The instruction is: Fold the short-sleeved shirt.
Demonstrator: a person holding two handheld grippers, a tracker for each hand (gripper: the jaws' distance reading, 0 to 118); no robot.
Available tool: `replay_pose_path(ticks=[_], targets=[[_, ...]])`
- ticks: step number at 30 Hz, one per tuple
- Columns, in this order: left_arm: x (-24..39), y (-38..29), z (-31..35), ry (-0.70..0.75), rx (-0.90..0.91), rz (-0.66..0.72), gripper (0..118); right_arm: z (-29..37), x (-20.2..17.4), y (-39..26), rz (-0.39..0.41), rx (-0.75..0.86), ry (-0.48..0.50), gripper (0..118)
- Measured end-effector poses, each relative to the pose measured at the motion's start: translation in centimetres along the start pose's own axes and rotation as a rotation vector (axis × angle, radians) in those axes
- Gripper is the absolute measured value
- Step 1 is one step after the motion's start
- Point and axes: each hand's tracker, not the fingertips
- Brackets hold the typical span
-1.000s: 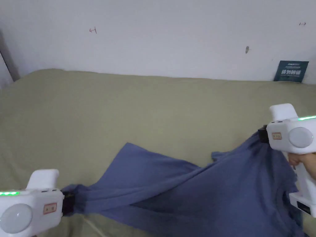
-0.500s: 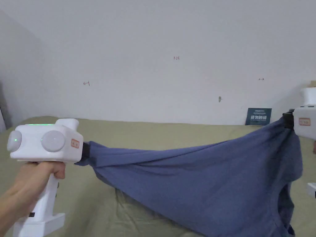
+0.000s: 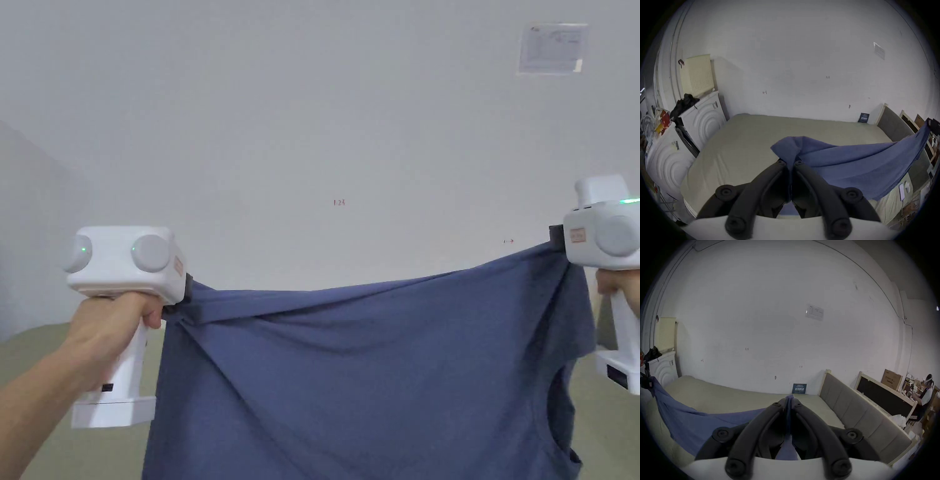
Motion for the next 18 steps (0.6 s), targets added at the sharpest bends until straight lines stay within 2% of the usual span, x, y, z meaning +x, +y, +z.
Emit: replay_pose_path(ticks=[7,18], targets=[[1.4,5.9,-3.1,0.043,0.069,0.031,4,-5.4,-0.8,4.3,0.038,0.055,-0.018,8],[3.2,10.0,-11.6,0.134,0.131,0.033,4,-13.9,-3.0,5.7,0.014,0.080,-0.029,8]])
